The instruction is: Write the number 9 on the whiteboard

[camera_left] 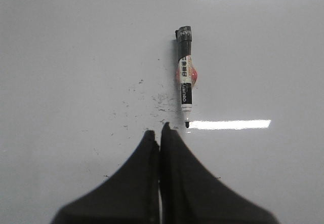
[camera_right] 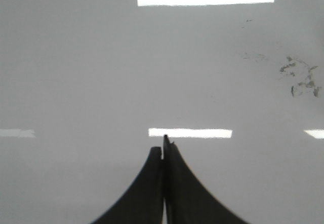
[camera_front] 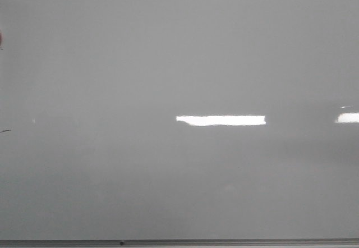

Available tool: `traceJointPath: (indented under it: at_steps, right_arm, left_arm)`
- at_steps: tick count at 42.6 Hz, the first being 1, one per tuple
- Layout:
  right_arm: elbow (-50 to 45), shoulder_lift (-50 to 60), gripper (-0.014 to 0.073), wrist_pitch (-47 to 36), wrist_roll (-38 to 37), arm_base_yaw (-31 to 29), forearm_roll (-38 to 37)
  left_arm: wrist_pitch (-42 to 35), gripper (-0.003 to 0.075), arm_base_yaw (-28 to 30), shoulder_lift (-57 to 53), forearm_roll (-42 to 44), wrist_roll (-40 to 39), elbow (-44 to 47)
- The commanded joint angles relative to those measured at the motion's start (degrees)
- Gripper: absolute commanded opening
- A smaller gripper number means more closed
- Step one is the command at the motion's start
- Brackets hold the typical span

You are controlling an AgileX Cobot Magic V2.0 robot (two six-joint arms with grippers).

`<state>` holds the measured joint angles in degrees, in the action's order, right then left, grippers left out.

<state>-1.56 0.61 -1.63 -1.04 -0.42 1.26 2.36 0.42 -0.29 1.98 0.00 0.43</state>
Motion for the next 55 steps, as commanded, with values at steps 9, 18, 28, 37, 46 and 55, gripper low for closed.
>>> traceJointPath:
  at_steps: [9,18,28,37,46,55]
  right_arm:
    - [0.2,1.0,-0.0068,-4.7,0.1,0.1,0.2]
    - [0.2,1.0,-0.0068,-4.7,0.1,0.1,0.2]
    - [0.2,1.0,-0.0068,-4.7,0.1,0.1,0.2]
    - [0.3,1.0,-0.0068,-5.6,0.1,0.1,0.2]
    - [2.7,1.0,-0.0068,-5.1,0.1,0.1,0.2]
    - [12.3,0.4,-0.0068,4.8,0.2,0.1,-1.3]
  left_arm:
    - [-4.7,-0.0019,-0.3,-1.1,-0.6,0.0,0.0]
    - [-4.7,-0.0019,-0.3,-1.1,-0.6,0.0,0.0]
    - [-4.7,-0.0019,-0.3,-1.1,-0.6,0.0,0.0]
    - [-4.8,-0.0019,-0.3,-1.1,-0.6,0.0,0.0]
    - [-11.6,-0.0019,-0.4,-1.1,-1.1,-0.3,-1.6]
    - [-4.0,-0.0019,-0.4,0.3,-1.4,-0.4,-12.6]
